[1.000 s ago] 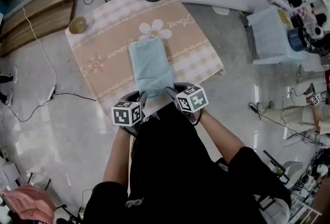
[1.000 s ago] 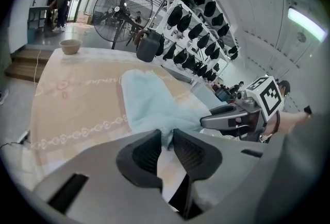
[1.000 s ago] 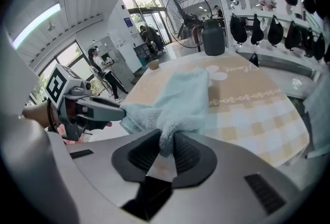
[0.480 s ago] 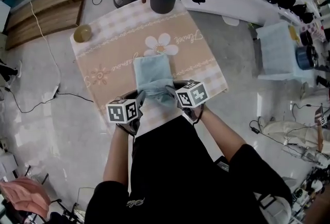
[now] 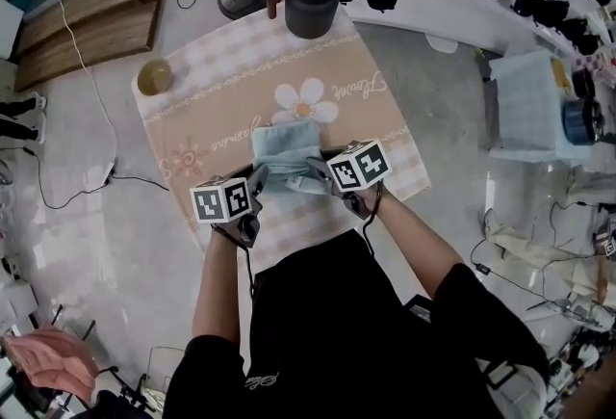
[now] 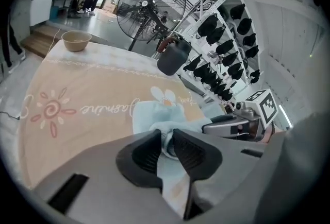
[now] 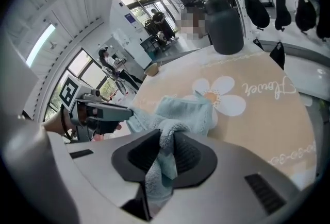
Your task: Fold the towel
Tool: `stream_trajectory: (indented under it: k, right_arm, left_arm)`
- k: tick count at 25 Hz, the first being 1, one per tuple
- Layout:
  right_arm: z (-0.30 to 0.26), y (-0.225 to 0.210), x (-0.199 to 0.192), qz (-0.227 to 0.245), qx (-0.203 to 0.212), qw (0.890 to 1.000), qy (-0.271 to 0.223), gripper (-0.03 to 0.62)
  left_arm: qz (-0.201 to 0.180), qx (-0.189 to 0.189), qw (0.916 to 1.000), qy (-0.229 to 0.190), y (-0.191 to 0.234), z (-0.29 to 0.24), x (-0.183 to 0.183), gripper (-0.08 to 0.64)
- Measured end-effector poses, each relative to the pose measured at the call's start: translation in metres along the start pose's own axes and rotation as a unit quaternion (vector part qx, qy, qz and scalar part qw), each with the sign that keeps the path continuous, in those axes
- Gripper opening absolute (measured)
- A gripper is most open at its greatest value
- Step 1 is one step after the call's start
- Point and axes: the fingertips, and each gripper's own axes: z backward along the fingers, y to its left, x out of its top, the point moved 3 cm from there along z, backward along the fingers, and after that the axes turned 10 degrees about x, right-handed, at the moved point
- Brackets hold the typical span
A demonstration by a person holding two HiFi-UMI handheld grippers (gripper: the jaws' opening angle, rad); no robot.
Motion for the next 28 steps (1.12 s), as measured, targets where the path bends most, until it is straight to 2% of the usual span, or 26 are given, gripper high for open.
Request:
stream_trajectory:
  k: [14, 17, 19, 22, 25, 28]
  right_arm:
    - [-0.007, -0.021, 0.037, 0.017, 0.006, 1.000, 0.007, 0.072]
    - [-0.005, -0.024, 0.042, 0.019, -0.002, 1.000, 0.002, 0.077]
    - [-0.002, -0.026, 0.047, 0.023, -0.003, 1.000, -0.011, 0.086]
    - [0.003, -0.027, 0.053, 0.023, 0.004, 0.999, -0.034, 0.125]
    - [0.011, -0.029, 0.056, 0.021, 0.007, 0.998, -0.056, 0.194]
    - [0.021, -0.030, 0.059, 0.014, 0.017, 0.997, -0.077, 0.220]
  left_arm:
    - [-0.002, 0.016, 0.9999, -0.006, 0.009, -0.023, 0.034, 0.080]
    - [0.010, 0.013, 0.9997, -0.020, 0.009, -0.025, 0.041, 0.080]
    - [0.039, 0.000, 0.9982, -0.047, 0.011, -0.026, 0.051, 0.092]
    - [0.087, -0.026, 0.9924, -0.084, 0.013, -0.022, 0.066, 0.207]
    - [0.076, -0.030, 0.9915, -0.101, 0.013, -0.016, 0.073, 0.222]
    - [0.064, -0.021, 0.9923, -0.104, 0.015, -0.012, 0.072, 0.222]
